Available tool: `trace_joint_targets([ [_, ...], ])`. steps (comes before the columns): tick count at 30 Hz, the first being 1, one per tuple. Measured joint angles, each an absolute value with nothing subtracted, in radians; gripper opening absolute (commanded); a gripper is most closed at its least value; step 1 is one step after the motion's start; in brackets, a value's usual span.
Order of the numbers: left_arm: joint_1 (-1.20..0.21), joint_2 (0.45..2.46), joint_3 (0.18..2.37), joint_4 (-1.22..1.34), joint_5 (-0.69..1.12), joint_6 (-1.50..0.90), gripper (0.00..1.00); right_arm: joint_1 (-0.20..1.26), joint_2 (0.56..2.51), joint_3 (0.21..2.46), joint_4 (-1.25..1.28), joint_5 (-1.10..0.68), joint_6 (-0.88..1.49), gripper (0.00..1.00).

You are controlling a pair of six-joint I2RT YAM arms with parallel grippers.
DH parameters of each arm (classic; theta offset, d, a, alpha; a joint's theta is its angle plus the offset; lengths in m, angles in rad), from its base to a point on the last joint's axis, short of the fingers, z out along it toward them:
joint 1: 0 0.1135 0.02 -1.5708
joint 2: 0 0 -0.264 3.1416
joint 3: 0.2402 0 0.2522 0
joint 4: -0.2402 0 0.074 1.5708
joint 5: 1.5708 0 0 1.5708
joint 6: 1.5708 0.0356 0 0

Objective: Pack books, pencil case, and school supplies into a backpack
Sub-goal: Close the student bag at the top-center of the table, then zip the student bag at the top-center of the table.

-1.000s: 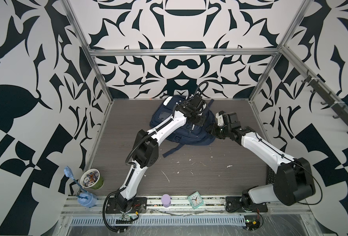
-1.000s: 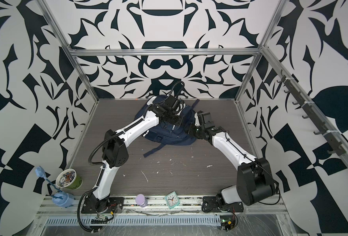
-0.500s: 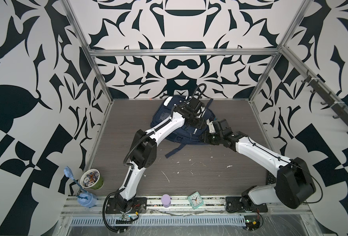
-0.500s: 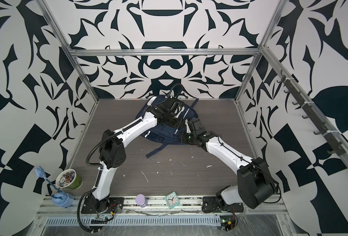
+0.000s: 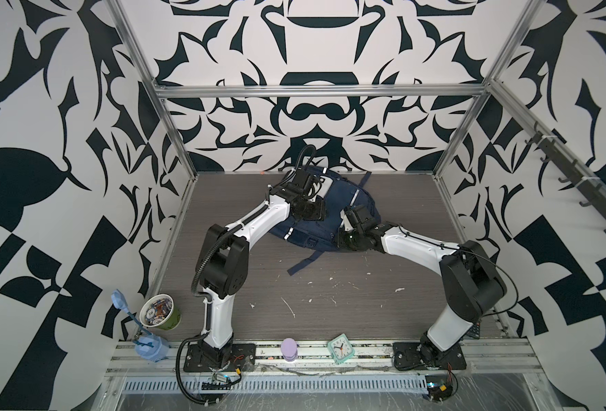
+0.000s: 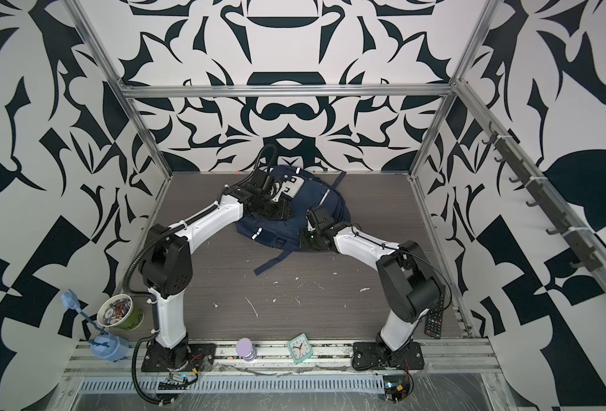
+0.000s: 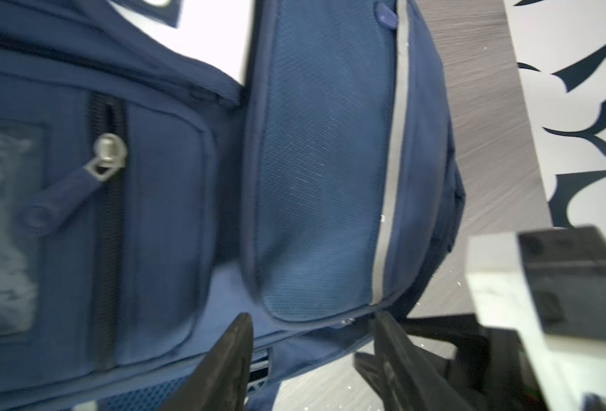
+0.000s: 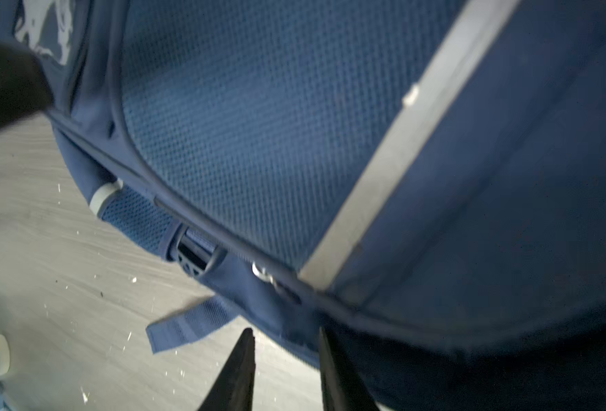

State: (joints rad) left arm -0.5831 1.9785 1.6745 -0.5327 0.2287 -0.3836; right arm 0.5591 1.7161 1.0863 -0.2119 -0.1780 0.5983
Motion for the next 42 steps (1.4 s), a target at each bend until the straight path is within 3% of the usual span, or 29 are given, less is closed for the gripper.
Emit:
trace_joint_targets([
  [7, -0.583, 1.979, 1.645, -0.501, 0.258, -0.418, 0.59, 0.563, 1.769, 1.131, -0.213, -0.166, 0.59, 0.33],
  [15, -0.58, 1.979, 1.605, -0.491, 0.259, -0.431, 0.59, 0.572, 1.821, 1.163, -0.209, -0.163, 0.572, 0.26],
  [26, -0.57, 1.972, 1.493, -0.48, 0.259, -0.451, 0.59, 0.585, 1.84, 1.164, -0.209, -0.141, 0.554, 0.02],
  [42, -0.57, 1.964, 1.478, -0.417, 0.343, -0.521, 0.56, 0.601, 1.75, 1.164, -0.269, -0.135, 0.545, 0.0],
])
